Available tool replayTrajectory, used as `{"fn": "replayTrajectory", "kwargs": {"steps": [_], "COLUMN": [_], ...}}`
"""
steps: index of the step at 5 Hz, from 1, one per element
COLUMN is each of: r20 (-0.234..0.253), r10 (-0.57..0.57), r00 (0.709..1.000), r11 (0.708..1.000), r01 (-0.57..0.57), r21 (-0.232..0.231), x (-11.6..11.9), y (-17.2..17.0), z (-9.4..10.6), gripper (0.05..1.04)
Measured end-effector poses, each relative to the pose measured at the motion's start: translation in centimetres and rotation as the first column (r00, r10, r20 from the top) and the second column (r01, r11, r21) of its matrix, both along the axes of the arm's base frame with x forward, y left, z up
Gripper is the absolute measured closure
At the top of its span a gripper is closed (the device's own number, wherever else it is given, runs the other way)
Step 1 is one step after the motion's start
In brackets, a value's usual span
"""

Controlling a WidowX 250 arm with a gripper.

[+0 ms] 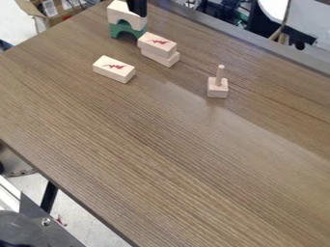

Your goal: Put the rectangle block on the top of the other rectangle

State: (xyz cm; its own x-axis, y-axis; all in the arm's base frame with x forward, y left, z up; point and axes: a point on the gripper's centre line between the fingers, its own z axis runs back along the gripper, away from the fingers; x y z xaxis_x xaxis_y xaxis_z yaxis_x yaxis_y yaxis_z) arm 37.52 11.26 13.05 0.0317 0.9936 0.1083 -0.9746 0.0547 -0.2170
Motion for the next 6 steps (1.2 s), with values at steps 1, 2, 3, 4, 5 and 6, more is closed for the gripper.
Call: {"fn": "replayTrajectory", "kwargs": {"steps": [1, 2, 3, 4, 5, 6], "r20": [-0.044, -0.069, -0.103, -0.111, -0.125, -0.117], "r10": [0.000, -0.004, -0.017, -0.024, -0.024, -0.027], "r00": [0.999, 0.998, 0.995, 0.994, 0.992, 0.993], "r11": [1.000, 1.000, 0.999, 0.999, 0.998, 0.998], "r01": [-0.001, 0.002, 0.013, 0.018, 0.016, 0.019], "r21": [-0.014, -0.025, -0.042, -0.049, -0.061, -0.064], "x": [-0.2, -0.3, 0.0, 0.1, 0.2, 0.4], "y": [-0.1, -0.2, -0.2, -0.3, -0.4, -0.4], "z": [-1.6, -2.7, -4.2, -4.7, -5.7, -6.1], "gripper": [0.085, 0.085, 0.085, 0.085, 0.085, 0.085]}}
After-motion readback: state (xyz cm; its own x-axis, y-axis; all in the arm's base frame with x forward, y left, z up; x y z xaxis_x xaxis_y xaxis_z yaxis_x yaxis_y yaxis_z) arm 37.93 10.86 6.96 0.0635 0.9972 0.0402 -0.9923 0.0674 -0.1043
